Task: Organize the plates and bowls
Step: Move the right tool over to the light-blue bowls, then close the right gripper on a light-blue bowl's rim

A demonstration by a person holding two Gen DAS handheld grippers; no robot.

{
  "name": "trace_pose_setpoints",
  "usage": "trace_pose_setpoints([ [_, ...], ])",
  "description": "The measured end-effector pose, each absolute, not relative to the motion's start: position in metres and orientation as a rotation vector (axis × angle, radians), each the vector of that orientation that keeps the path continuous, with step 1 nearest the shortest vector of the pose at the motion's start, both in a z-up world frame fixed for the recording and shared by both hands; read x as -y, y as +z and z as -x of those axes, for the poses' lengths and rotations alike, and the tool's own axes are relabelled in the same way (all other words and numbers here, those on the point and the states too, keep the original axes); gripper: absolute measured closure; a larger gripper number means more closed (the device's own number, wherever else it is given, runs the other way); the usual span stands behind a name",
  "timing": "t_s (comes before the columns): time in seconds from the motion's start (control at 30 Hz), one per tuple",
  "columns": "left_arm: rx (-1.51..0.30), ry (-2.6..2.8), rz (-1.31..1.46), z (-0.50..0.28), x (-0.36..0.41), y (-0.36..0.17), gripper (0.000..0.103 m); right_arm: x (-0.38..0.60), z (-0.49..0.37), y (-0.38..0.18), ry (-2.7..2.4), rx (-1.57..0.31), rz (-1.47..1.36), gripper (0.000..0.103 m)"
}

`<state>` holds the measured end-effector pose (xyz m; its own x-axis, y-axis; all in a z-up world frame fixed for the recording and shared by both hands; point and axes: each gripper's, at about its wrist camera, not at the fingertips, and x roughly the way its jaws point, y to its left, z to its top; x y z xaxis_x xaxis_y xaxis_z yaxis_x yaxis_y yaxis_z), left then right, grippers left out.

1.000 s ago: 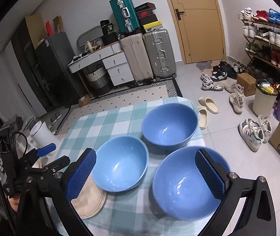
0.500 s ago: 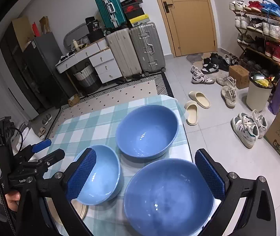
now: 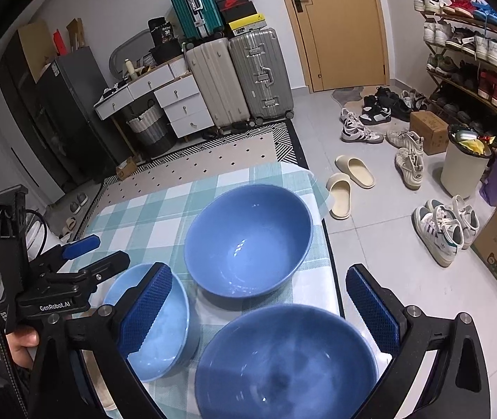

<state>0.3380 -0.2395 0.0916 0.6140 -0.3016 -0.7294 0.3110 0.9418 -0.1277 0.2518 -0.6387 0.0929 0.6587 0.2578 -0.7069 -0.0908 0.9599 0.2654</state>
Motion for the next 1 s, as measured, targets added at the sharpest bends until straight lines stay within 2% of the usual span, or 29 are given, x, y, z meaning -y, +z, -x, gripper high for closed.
trace_pose_setpoints([
  [0.5,-0.894,-0.351,-0.063,-0.372,0.265,0.06,0.001,0.647,-0.291,0.052,0.17,-0.912,-0.239,0.002],
  [0.87,-0.952,-0.355,-0.048,-0.397,0.276,0.039,0.001,0.655,-0.313,0.024,0.163,-0.977,-0.255,0.013],
  [1.0,-0.976,-0.356,-0.043,-0.404,0.282,0.032,0.001,0.657,-0.319,0.017,0.165,-0.993,-0.26,0.015],
])
